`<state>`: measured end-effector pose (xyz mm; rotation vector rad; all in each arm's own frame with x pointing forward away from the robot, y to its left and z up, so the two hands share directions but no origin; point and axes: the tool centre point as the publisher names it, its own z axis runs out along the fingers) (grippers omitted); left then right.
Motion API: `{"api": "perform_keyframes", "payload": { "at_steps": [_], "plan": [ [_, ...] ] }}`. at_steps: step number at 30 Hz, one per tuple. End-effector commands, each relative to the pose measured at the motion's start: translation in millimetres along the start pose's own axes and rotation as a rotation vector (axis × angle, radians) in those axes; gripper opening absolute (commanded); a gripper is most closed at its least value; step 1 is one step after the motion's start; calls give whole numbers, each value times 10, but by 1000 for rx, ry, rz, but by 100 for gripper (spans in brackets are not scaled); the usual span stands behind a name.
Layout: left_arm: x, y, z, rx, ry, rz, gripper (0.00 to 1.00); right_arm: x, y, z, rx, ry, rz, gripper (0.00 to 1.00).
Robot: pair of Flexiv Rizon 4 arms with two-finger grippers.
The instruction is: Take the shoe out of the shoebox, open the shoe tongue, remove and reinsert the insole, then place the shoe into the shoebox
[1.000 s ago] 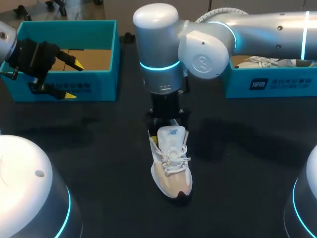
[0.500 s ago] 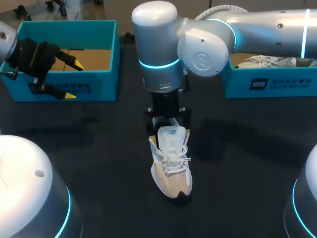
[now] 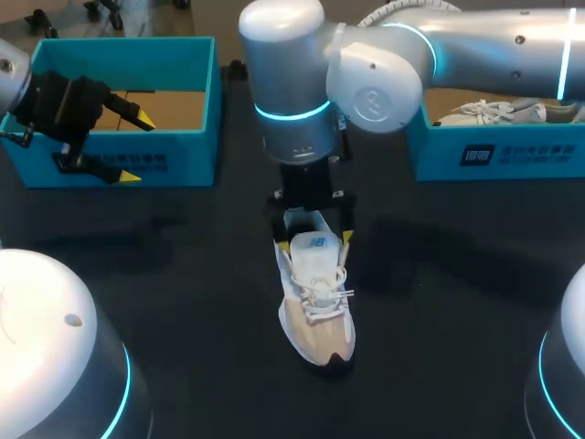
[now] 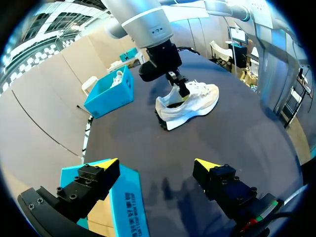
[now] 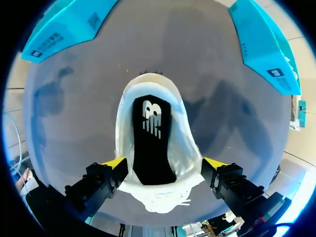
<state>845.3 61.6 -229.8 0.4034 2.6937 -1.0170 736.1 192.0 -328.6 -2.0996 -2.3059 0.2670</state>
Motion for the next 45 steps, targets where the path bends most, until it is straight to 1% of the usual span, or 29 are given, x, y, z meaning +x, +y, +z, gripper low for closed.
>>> {"api": "perform_keyframes", "payload": {
  "at_steps": [1,6,17,21,25,27,28,29,30,31,32,33,34,36,37,39,45],
  "plan": [
    [0,0,-5,-3,3,0,100,-4,-40,-122,-18,-12,3,100],
    [0,0,-5,-3,3,0,100,-14,-86,-238,-22,-30,5,100],
    [0,0,-5,-3,3,0,100,14,-350,-614,-46,-82,28,100],
    [0,0,-5,-3,3,0,100,37,-427,-643,-46,-87,32,100],
    [0,0,-5,-3,3,0,100,42,-545,-595,-36,-78,46,100],
    [0,0,-5,-3,3,0,100,32,-627,-569,-50,-69,69,99],
    [0,0,-5,-3,3,0,100,31,-658,-556,-44,-67,76,69],
    [0,0,-5,-3,3,0,100,30,-683,-543,-41,-65,80,46],
    [0,0,-5,-3,3,0,100,30,-690,-539,-41,-64,80,46],
    [0,0,-5,-3,3,0,100,30,-711,-527,-39,-62,84,41],
    [0,0,-5,-3,3,0,100,27,-735,-511,-34,-64,89,33],
    [0,0,-5,-3,3,0,100,20,-749,-501,-35,-65,96,28],
    [0,0,-5,-3,3,0,100,9,-764,-481,-33,-63,101,20],
    [0,0,-5,-3,3,0,100,3,-761,-466,-33,-63,103,20],
    [0,0,-5,-3,3,0,100,-1,-745,-424,-35,-58,106,18],
    [0,0,-5,-3,3,0,100,0,-720,-375,-32,-52,105,18],
    [0,0,-5,-3,3,0,100,34,-572,-178,-41,-8,90,15]
  ]
}}
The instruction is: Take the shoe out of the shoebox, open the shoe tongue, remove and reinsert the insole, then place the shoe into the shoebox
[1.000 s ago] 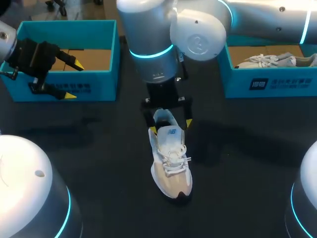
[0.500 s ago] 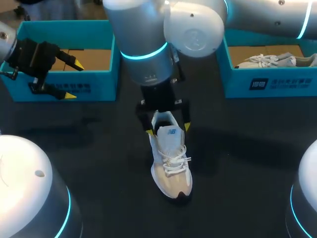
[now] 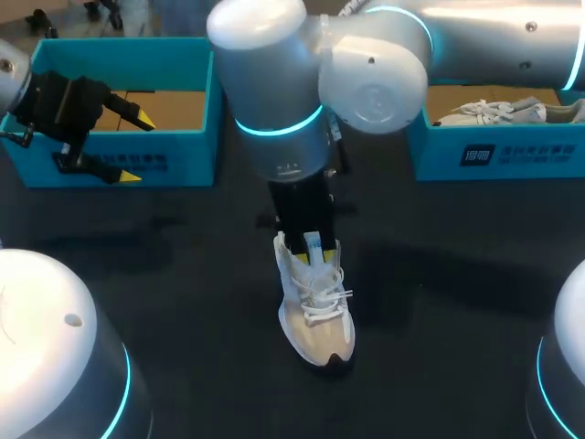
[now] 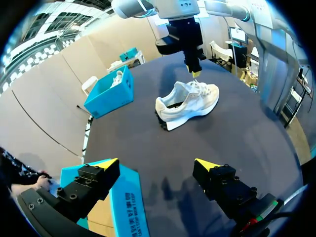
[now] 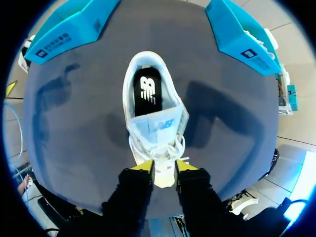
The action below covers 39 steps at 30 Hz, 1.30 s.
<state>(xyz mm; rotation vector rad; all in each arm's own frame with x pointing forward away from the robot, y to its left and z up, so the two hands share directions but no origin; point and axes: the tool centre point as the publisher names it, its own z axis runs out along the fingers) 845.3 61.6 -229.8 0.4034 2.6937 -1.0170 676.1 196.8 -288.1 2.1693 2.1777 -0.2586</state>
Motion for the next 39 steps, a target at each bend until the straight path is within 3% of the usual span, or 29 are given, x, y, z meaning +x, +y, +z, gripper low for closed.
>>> {"api": "perform_keyframes", "payload": {
  "at_steps": [1,11,19,30,36,39],
  "plan": [
    [0,0,-5,-3,3,0,100,-12,86,185,7,35,-6,16],
    [0,0,-5,-3,3,0,100,-13,311,429,20,45,-34,24],
    [0,0,-5,-3,3,0,100,-14,324,245,-15,25,-43,27],
    [0,0,-5,-3,3,0,100,51,539,464,-15,79,-86,25],
    [0,0,-5,-3,3,0,100,-38,516,301,-50,48,-122,29],
    [0,0,-5,-3,3,0,100,-81,541,166,-107,24,-214,39]
  ]
}}
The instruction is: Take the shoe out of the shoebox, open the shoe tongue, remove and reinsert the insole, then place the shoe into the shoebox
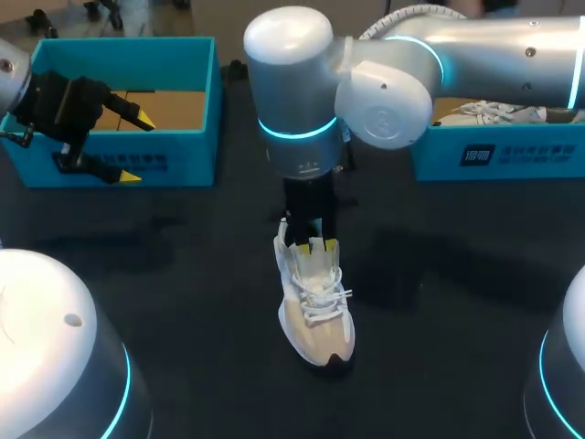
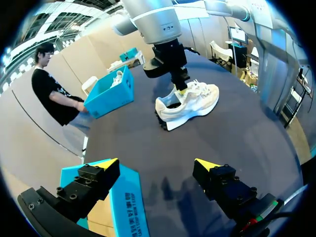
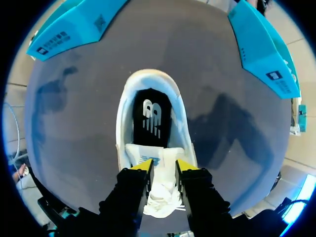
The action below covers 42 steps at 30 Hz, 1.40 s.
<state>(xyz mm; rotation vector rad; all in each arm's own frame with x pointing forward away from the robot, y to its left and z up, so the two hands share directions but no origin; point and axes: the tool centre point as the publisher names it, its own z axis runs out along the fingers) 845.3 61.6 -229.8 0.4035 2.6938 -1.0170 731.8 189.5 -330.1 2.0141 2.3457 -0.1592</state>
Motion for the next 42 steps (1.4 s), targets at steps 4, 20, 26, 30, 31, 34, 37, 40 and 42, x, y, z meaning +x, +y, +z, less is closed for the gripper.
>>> {"api": "perform_keyframes", "payload": {
  "at_steps": [4,20,26,30,31,34,37,40,42],
  "plan": [
    [0,1,-5,-3,3,0,100,-23,19,-354,-115,-61,-303,45],
    [0,1,-5,-3,3,0,100,18,80,-488,-182,-123,-438,100],
    [0,1,-5,-3,3,0,100,94,268,-554,-132,-232,-914,100],
    [0,1,-5,-3,3,0,100,81,402,-644,-133,-290,-1167,100],
    [0,1,-5,-3,3,0,100,66,432,-635,-116,-296,-1205,100],
    [0,1,-5,-3,3,0,100,50,538,-609,-106,-315,-1340,100],
    [0,1,-5,-3,3,0,100,27,626,-591,-113,-329,-1434,100],
    [0,1,-5,-3,3,0,100,-14,734,-515,-117,-342,-1488,100],
    [0,1,-5,-3,3,0,100,-35,786,-452,-110,-340,-1509,100]
  ]
}}
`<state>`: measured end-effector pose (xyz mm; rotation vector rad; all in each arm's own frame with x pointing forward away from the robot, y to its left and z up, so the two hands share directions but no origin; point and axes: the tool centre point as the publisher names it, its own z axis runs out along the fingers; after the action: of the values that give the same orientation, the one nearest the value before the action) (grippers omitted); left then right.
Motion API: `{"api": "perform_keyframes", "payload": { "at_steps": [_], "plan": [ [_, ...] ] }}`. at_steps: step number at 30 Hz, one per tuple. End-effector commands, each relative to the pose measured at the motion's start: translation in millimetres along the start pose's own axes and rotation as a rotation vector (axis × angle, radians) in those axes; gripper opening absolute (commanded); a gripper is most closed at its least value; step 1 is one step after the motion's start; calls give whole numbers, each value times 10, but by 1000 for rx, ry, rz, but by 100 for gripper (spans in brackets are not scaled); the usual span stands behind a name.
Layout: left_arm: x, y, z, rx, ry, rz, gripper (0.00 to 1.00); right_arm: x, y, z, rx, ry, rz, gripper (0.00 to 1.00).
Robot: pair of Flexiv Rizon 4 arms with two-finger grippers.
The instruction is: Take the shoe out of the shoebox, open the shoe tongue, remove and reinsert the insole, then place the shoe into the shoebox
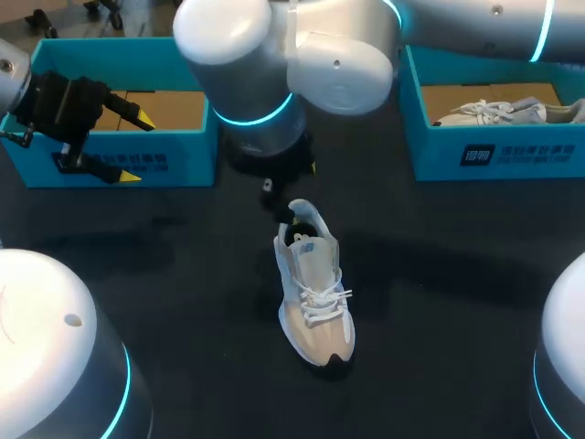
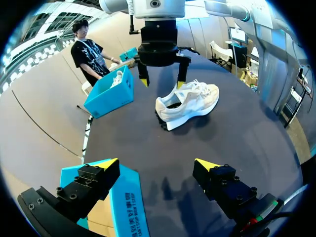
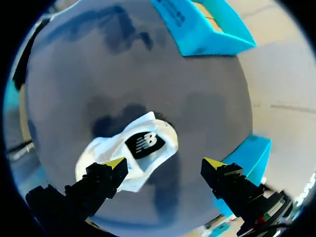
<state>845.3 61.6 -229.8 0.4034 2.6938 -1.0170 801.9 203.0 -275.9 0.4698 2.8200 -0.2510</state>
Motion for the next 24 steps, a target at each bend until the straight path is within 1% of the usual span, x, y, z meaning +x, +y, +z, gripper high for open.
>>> {"api": "perform_keyframes", "payload": {
  "at_steps": [1,3,7,10,13,16,24],
  "plan": [
    [0,0,-5,-3,3,0,100,-58,48,162,-6,-32,-452,100],
    [0,0,-5,-3,3,0,100,-117,77,316,-25,-14,-478,100],
    [0,0,-5,-3,3,0,100,-135,117,450,-53,1,-504,100],
    [0,0,-5,-3,3,0,100,-135,165,514,-66,9,-531,100],
    [0,0,-5,-3,3,0,100,-133,228,624,-92,27,-557,100],
    [0,0,-5,-3,3,0,100,-137,270,697,-99,34,-569,100],
    [0,0,-5,-3,3,0,100,-163,309,859,-106,50,-562,100]
  ]
}}
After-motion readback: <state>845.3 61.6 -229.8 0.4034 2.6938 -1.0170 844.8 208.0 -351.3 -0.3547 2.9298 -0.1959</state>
